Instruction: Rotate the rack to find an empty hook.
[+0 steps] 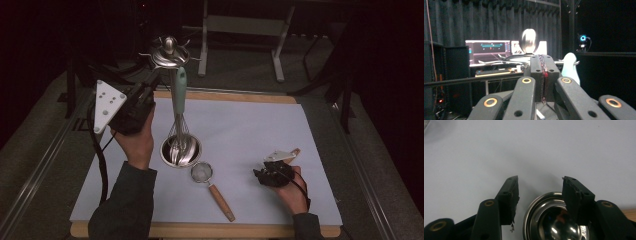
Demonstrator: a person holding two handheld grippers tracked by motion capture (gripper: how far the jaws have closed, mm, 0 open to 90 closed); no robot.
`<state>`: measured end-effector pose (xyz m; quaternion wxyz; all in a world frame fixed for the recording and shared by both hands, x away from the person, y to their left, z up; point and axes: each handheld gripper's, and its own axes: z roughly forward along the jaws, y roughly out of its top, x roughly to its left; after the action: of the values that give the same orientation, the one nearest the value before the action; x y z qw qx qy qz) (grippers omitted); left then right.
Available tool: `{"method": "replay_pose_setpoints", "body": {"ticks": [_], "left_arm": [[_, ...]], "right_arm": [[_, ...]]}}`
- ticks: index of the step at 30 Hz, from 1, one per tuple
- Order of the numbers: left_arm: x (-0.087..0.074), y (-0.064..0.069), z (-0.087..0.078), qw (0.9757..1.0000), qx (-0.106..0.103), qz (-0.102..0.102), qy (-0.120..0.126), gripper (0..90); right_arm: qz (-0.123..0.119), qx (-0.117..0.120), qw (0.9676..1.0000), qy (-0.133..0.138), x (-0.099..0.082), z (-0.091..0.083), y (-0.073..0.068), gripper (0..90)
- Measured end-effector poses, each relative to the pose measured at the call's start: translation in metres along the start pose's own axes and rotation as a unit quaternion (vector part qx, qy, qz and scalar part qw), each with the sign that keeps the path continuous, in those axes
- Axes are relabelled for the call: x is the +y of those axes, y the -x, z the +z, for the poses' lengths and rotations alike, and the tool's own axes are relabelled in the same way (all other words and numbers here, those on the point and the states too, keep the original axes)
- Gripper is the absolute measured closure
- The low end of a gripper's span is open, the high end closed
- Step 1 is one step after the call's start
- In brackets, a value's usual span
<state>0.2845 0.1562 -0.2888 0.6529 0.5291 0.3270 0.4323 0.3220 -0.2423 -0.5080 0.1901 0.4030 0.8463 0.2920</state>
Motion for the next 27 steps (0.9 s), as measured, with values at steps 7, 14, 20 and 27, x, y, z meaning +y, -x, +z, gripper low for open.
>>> {"method": "replay_pose_setpoints", "body": {"ticks": [7, 14, 20, 27], "left_arm": [[-0.002, -0.005, 0.002, 1.0, 0.007, -0.005, 0.0, 89.0], [-0.002, -0.013, 0.004, 0.9998, 0.016, -0.008, -0.002, 88.5], [-0.005, -0.021, 0.009, 0.9996, 0.022, -0.016, -0.006, 88.3], [-0.003, -0.029, 0.014, 0.9995, 0.026, -0.007, -0.015, 89.8]], "right_arm": [[0.005, -0.003, 1.0, 0.003, -0.001, -0.002, 0.002, 46.7], [0.006, -0.003, 1.0, 0.005, -0.001, -0.004, 0.003, 46.5], [0.005, -0.002, 1.0, 0.002, -0.002, -0.002, 0.003, 46.5], [0.004, 0.0, 1.0, 0.001, -0.002, -0.001, 0.002, 46.4]]}}
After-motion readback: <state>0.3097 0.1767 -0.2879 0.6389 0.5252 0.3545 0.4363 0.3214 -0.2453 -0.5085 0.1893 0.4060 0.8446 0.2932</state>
